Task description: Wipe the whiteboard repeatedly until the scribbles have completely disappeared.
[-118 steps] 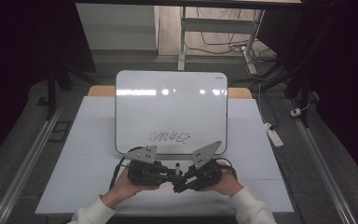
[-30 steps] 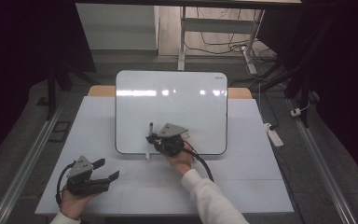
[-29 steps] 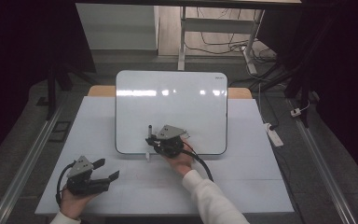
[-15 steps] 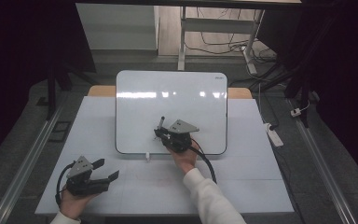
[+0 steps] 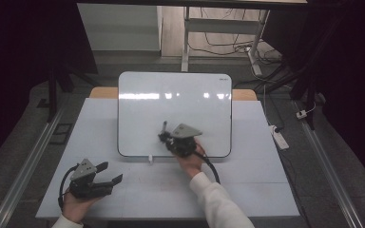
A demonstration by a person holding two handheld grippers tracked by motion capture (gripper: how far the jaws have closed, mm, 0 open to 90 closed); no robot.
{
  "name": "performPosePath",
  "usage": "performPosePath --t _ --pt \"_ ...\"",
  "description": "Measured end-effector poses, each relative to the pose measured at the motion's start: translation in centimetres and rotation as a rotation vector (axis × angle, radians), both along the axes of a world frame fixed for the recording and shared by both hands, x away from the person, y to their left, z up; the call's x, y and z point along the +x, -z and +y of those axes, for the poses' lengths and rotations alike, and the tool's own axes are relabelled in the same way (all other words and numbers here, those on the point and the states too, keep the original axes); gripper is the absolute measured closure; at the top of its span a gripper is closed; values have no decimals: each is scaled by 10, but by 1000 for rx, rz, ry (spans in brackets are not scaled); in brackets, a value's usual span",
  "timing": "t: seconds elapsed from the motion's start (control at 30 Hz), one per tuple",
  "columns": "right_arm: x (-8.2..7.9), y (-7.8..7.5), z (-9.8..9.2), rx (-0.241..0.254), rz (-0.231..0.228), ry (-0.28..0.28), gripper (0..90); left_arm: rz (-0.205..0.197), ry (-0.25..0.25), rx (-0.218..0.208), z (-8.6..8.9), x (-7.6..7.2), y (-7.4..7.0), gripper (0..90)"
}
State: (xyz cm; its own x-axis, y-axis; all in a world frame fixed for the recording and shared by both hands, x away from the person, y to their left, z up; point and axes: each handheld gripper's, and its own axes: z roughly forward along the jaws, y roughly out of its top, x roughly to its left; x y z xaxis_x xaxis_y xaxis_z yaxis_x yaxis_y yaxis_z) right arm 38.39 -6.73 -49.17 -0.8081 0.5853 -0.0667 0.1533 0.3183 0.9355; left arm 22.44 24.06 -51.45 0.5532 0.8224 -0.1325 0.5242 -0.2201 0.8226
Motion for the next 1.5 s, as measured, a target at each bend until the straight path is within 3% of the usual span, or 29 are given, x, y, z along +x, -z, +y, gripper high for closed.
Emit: performPosePath --t 0.13,0.2,0.27,0.3,0.33,0.4,0.47,0.53,0.6,0.7,0.73,0.77,0.8,0.87,0.9,0.93,0.97,1.0,1.03,1.07,1.1,1.13,1.17,1.23,1.27,1.33,1.37,1.47,1.5 --pt "-1 -1 -3 21 -5 38 775 2 -1 -2 -1 1 0 242" --pt "-10 9 9 -42 10 -61 775 7 2 0 -1 2 1 242" --pt "-13 11 10 -82 -3 -87 775 7 3 2 -1 1 1 242" --pt "-3 4 -3 0 6 -14 775 5 3 1 0 0 1 241" --pt "1 0 -10 37 5 32 775 4 -1 1 0 0 1 242" --pt "1 0 -12 54 6 51 775 3 -2 -5 0 0 0 242" --pt "-3 3 -6 20 11 12 775 6 0 -4 0 1 0 242" --pt "-14 11 9 -78 2 -89 775 10 3 2 -1 2 1 242" --pt "-15 11 11 -122 -22 -114 776 7 2 2 -1 1 1 242" --pt "0 0 -9 23 0 24 775 3 -3 -3 0 0 0 242" --pt "0 1 -11 40 9 28 775 4 -4 -5 0 0 0 242" --pt "-9 6 0 -38 11 -37 775 6 -3 -5 0 1 0 242" --pt "-9 6 0 -38 11 -37 775 8 -2 -3 0 2 1 242" --pt "-17 11 6 -120 -18 -96 775 11 1 1 0 2 1 242" --pt "-14 9 3 -114 -20 -86 775 9 3 2 0 2 1 242" --pt "-9 5 -5 -61 -16 -32 776 7 0 1 0 1 1 242" --pt "1 0 -19 38 9 39 776 6 -1 0 0 1 1 242" --pt "1 0 -19 38 9 39 776 5 -1 -1 0 0 1 242" --pt "-7 4 -11 -13 8 6 775 5 1 -3 0 1 1 242" --pt "-7 4 -11 -13 8 6 775 8 0 -2 -1 2 1 242" --pt "-14 9 -2 -65 14 -54 775 11 2 1 -1 2 1 242" --pt "-23 15 9 -160 -36 -121 775 13 3 3 -1 3 2 242" --pt "-23 15 9 -160 -36 -121 775 13 4 5 -1 3 2 242" --pt "-6 3 -12 -31 -12 -5 776 9 4 6 -1 1 1 242" --pt "-6 3 -12 -31 -12 -5 776 7 3 2 -1 0 1 242" --pt "0 0 -22 39 14 48 775 7 1 -2 0 1 1 242" --pt "-4 1 -19 18 7 47 776 9 0 -2 0 2 1 242" --pt "-20 11 -2 -130 -18 -76 776 14 6 3 -1 3 2 242" --pt "-19 10 -4 -143 -24 -84 776 14 8 5 -1 2 2 242"
